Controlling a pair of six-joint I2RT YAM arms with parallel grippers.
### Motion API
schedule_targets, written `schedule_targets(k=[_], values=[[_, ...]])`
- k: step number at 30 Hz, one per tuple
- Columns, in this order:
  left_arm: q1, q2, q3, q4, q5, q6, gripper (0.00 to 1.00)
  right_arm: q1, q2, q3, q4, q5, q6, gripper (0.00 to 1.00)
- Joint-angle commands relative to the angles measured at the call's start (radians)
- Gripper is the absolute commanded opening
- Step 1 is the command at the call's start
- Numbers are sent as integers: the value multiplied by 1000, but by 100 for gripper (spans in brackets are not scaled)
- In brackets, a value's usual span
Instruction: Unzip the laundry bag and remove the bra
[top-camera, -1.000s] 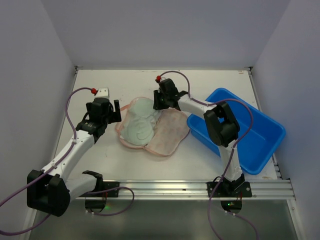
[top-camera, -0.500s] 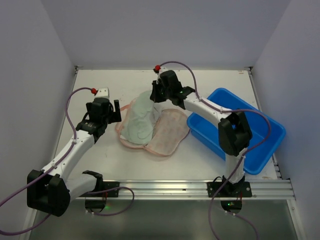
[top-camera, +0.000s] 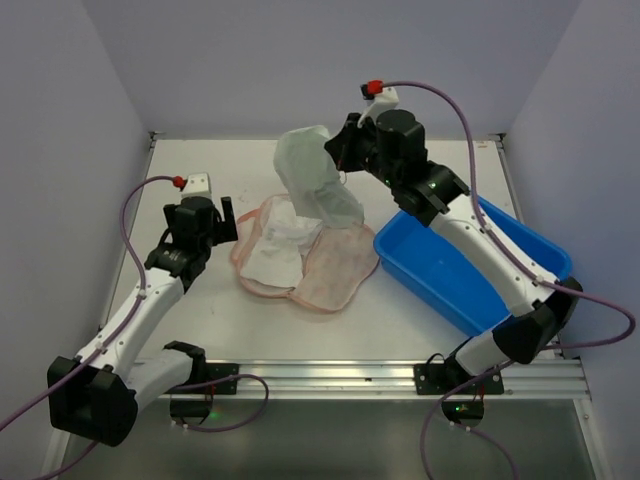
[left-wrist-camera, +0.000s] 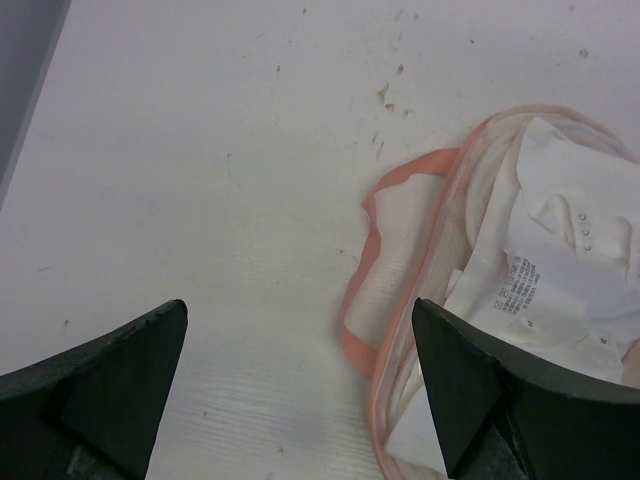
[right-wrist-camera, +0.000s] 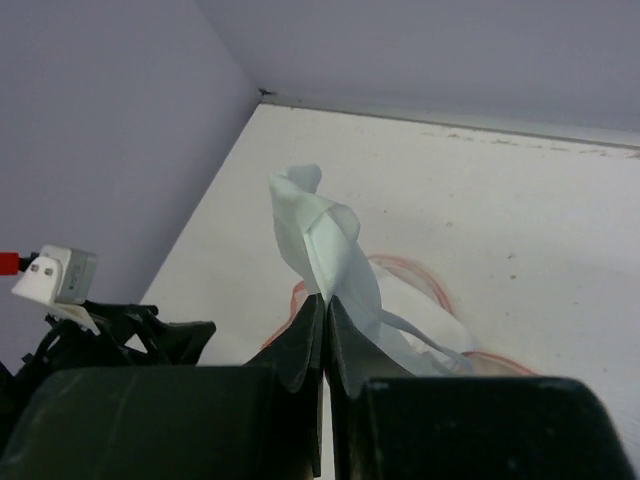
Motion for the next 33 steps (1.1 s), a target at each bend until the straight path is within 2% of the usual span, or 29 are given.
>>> schedule_targets(k=[1, 9, 14, 19, 24, 29, 33], values=[[8, -22, 4, 24, -31, -2, 98, -29, -121, 45, -76, 212, 13, 0], [8, -36, 2, 24, -21, -4, 98, -143, -315, -16, -194, 448, 22, 0], [6, -36, 2, 25, -10, -6, 98, -256, -403, -86, -259, 500, 51, 0], [8, -27, 5, 25, 15, -6, 98, -316, -464, -179, -305, 560, 94, 0], [8, -31, 2, 25, 15, -6, 98, -381, -448, -288, -284, 518, 174, 0], [8, -30, 4, 24, 15, -4, 98, -405, -379, -368, -150, 471, 265, 0], [8, -37, 0, 22, 8, -4, 98, -405, -346, -426, -83, 491, 370, 0]])
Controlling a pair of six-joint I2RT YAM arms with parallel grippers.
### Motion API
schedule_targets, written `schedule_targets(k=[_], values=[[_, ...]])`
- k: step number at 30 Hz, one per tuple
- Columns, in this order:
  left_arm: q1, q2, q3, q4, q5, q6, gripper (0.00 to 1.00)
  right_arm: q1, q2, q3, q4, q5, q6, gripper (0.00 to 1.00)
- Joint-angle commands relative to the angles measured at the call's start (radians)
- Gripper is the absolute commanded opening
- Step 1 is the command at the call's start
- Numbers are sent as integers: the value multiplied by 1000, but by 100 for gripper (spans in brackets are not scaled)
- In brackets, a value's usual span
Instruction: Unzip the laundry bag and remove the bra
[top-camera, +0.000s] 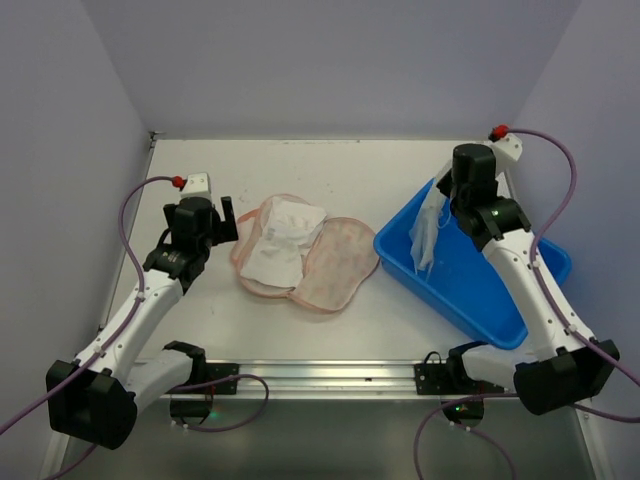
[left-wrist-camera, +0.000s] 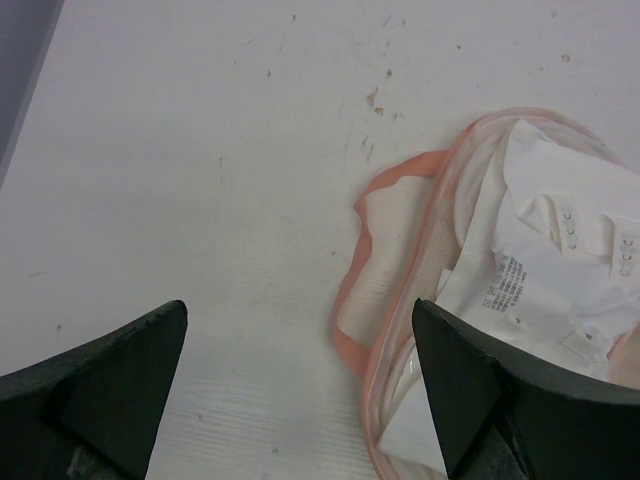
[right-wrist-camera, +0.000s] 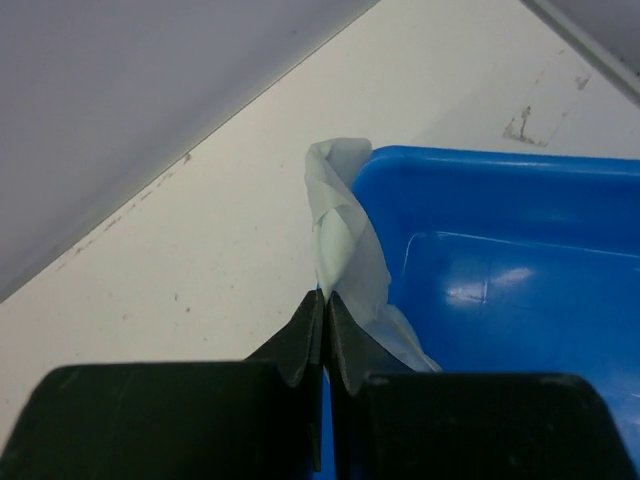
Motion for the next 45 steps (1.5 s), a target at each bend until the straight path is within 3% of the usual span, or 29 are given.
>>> schedule_targets(k=[1, 6, 11, 13, 14, 15, 18, 19, 22, 24, 26, 27, 29, 30, 33, 37, 40, 45], values=[[10, -20, 0, 24, -11, -4, 98, -4, -8, -45, 131, 34, 146, 0], [8, -18, 0, 23, -5, -4, 98, -18, -106, -224, 109, 125, 255, 0], [8, -15, 0, 26, 2, -5, 98, -39, -318, -442, -22, 175, 304, 0], [8, -14, 0, 26, 9, -5, 98, -45, -373, -486, -95, 175, 342, 4], [8, -12, 2, 27, 9, -5, 98, -47, -419, -520, -118, 175, 353, 9], [8, -9, 0, 26, 12, -5, 98, -49, -439, -531, -137, 175, 359, 22], [8, -6, 0, 27, 15, -5, 98, -52, -500, -551, -201, 168, 367, 44], [8, -6, 2, 27, 15, -5, 98, -53, -511, -551, -239, 165, 373, 60], [8, -11, 0, 26, 12, -5, 98, -52, -553, -533, -312, 155, 391, 80], [8, -14, 0, 26, 10, -5, 98, -52, -575, -505, -310, 136, 332, 84], [8, -14, 0, 26, 16, -5, 98, -52, -585, -479, -239, 106, 254, 95], [8, -11, 2, 27, 19, -5, 98, -50, -577, -474, -121, 5, 106, 95], [8, -7, 3, 27, 22, -5, 98, -52, -547, -459, -6, -155, -7, 95], [8, -4, 5, 27, 22, -5, 98, -50, -521, -456, 109, -363, -117, 93], [8, -4, 4, 26, 19, -5, 98, -15, -345, -389, 188, -538, -179, 90], [8, -3, 0, 26, 10, -4, 98, 175, -87, -249, 263, -590, -312, 88], [8, 2, 0, 26, -2, -2, 98, 221, 120, -81, 305, -691, -388, 88], [8, 0, -4, 29, -22, 4, 98, 258, 481, 139, 293, -682, -449, 88]])
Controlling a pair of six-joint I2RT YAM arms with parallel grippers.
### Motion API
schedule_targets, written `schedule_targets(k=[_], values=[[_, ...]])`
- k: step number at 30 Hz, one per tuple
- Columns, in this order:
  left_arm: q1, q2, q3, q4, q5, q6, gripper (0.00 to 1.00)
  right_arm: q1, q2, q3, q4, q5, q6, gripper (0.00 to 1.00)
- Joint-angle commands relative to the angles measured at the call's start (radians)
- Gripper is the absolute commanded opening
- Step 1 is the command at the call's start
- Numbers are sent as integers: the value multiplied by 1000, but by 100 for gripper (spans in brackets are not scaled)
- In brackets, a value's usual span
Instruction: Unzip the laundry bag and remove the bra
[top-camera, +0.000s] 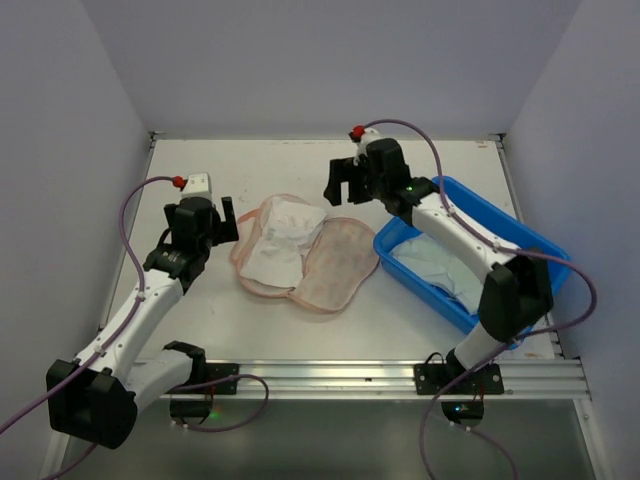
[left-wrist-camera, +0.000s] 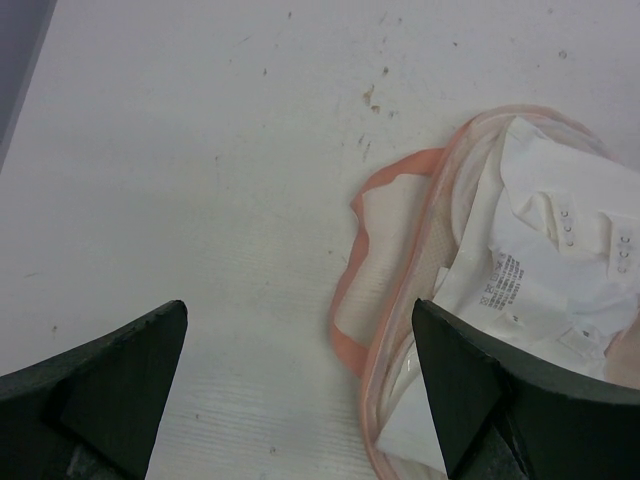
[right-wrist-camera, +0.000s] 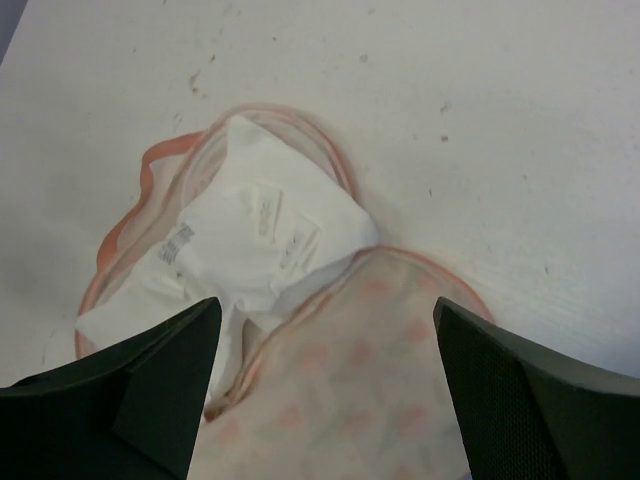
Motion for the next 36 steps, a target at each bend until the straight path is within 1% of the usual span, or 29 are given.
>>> schedule_targets(k=[1, 2, 3, 4, 6, 7, 10, 13, 17, 19, 21, 22, 24, 25, 27, 29, 31, 35, 36], values=[[8, -3, -6, 33, -30, 5, 98, 10, 166, 169, 43, -53, -89, 89], [8, -7, -7, 38, -30, 7, 98, 11, 211, 200, 38, -50, -91, 89], [8, -9, -10, 41, -32, 8, 98, 14, 296, 230, 21, -41, -91, 89], [8, -9, -12, 45, -35, 8, 98, 16, 335, 285, 14, -32, -88, 89], [8, -11, -13, 47, -36, 10, 98, 19, 404, 327, -6, -23, -80, 89], [8, -9, -13, 48, -36, 10, 98, 21, 464, 359, -12, -24, -80, 89], [8, -3, -13, 50, -35, 11, 98, 27, 548, 386, -14, -66, -82, 89], [8, 2, -13, 50, -32, 11, 98, 44, 595, 387, -16, -96, -89, 89], [8, 6, -13, 47, -35, 11, 98, 54, 610, 361, 15, -126, -88, 88], [8, 6, -13, 48, -33, 11, 98, 60, 612, 355, 32, -130, -89, 85], [8, 6, -13, 48, -33, 11, 98, 71, 622, 360, 27, -126, -99, 81], [8, 5, -13, 48, -32, 11, 98, 76, 625, 360, 27, -124, -102, 75], [8, 6, -13, 47, -30, 11, 98, 82, 627, 360, 27, -115, -103, 69], [8, 5, -13, 48, -30, 11, 98, 85, 625, 354, 30, -110, -103, 60], [8, 5, -12, 48, -30, 11, 98, 94, 616, 346, 37, -84, -105, 52], [8, 5, -12, 48, -30, 11, 98, 99, 610, 340, 40, -58, -114, 46], [8, 3, -12, 47, -30, 11, 98, 106, 598, 340, 31, -21, -122, 43], [8, 3, -13, 47, -29, 11, 98, 119, 570, 330, 29, 29, -132, 29], [8, 5, -12, 47, -27, 11, 98, 123, 564, 329, 27, 45, -132, 28]])
